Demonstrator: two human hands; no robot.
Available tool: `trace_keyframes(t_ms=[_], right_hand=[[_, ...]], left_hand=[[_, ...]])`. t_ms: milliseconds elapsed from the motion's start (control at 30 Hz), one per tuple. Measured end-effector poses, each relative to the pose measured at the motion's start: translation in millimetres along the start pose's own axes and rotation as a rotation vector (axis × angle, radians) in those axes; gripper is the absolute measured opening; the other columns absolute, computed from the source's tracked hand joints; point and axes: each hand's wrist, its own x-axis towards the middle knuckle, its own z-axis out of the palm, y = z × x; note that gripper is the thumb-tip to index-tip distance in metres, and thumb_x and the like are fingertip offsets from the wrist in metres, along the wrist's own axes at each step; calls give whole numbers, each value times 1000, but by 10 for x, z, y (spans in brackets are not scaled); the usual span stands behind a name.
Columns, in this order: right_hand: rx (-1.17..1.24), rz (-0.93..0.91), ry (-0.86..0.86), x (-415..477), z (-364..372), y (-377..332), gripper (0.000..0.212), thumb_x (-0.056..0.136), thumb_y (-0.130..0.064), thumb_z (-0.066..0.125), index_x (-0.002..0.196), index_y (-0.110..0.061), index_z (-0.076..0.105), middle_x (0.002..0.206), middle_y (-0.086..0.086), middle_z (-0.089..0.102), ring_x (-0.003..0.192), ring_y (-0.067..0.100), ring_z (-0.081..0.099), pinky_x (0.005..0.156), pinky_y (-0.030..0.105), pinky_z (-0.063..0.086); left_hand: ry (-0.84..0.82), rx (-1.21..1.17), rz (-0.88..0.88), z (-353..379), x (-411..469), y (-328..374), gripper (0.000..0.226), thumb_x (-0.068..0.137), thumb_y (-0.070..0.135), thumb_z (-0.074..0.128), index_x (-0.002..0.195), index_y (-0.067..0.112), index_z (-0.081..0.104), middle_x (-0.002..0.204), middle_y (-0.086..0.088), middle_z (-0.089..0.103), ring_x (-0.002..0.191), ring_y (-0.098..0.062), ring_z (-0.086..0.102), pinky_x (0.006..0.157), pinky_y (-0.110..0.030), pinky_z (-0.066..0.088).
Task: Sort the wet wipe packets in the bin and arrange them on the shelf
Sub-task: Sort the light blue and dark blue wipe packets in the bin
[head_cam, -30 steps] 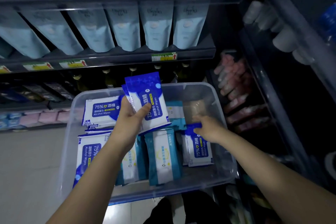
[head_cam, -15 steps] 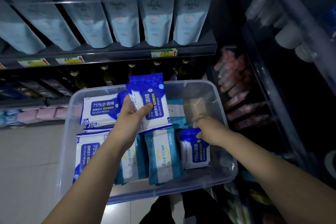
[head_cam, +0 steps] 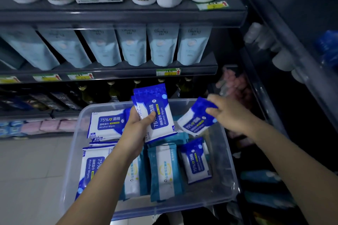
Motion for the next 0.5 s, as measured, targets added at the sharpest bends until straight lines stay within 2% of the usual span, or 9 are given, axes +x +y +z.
trace_keyframes(t_ms=[67, 133, 167, 200, 267, 333, 367, 500], right_hand=[[181, -17, 151, 47, -148, -19, 7, 90, -11, 53, 84, -10, 50, 66, -4, 49, 64, 11, 50, 59, 30, 34], [331, -38, 240, 67, -253, -73, 6, 89, -10, 52, 88, -4, 52, 64, -6, 48, 52, 1, 49, 50, 18, 34], [388, -57, 233, 73, -282, -106, 4, 90, -7, 51, 86, -6, 52, 62, -8, 49, 48, -2, 49, 46, 13, 35], [419, -77, 206, 77, -293, -147, 12, 91, -4, 50, 82, -11, 51, 59, -9, 51, 47, -4, 49, 46, 12, 36], [429, -121, 116, 103, -269, -223, 25, 91, -1, 50, 74, -20, 47, 62, -10, 54, 54, -4, 50, 55, 14, 37], [446, -142, 13, 151, -192, -300, 24, 91, -4, 52, 75, -20, 48, 71, -7, 57, 63, 0, 53, 63, 24, 41], [458, -149, -21, 179, -136, -341, 22, 92, -5, 53, 77, -20, 49, 73, -7, 59, 64, -1, 54, 64, 25, 42], [356, -150, -20, 263, 49, -464, 12, 92, -15, 55, 83, -22, 52, 76, -14, 60, 68, -9, 59, 58, 12, 44]], left_hand=[[19, -41, -1, -2, 14, 18, 32, 95, 10, 53, 125, 15, 48, 100, 1, 73, 84, -13, 71, 64, -28, 57], [47, -78, -18, -5, 21, 43, 28, 96, 13, 51, 124, 16, 49, 94, 2, 74, 79, -12, 71, 60, -28, 57], [54, -84, -30, -11, 23, 52, 27, 97, 15, 50, 123, 17, 49, 92, 2, 74, 78, -12, 71, 60, -29, 57], [54, -79, -44, -17, 17, 65, 26, 97, 17, 51, 123, 18, 50, 93, 2, 74, 78, -13, 71, 61, -30, 58], [35, -48, -64, -26, -6, 81, 25, 97, 19, 51, 121, 19, 51, 94, 1, 74, 79, -15, 71, 61, -31, 58], [-1, -18, -78, -10, -38, 79, 24, 97, 19, 49, 121, 19, 50, 92, 1, 74, 78, -16, 72, 59, -30, 57], [-25, -5, -90, 5, -60, 72, 24, 97, 20, 49, 121, 18, 50, 92, 1, 74, 79, -17, 72, 59, -30, 57], [-165, 44, -131, 89, -143, 28, 34, 96, 36, 46, 125, 19, 49, 101, -3, 73, 87, -21, 71, 67, -33, 57]])
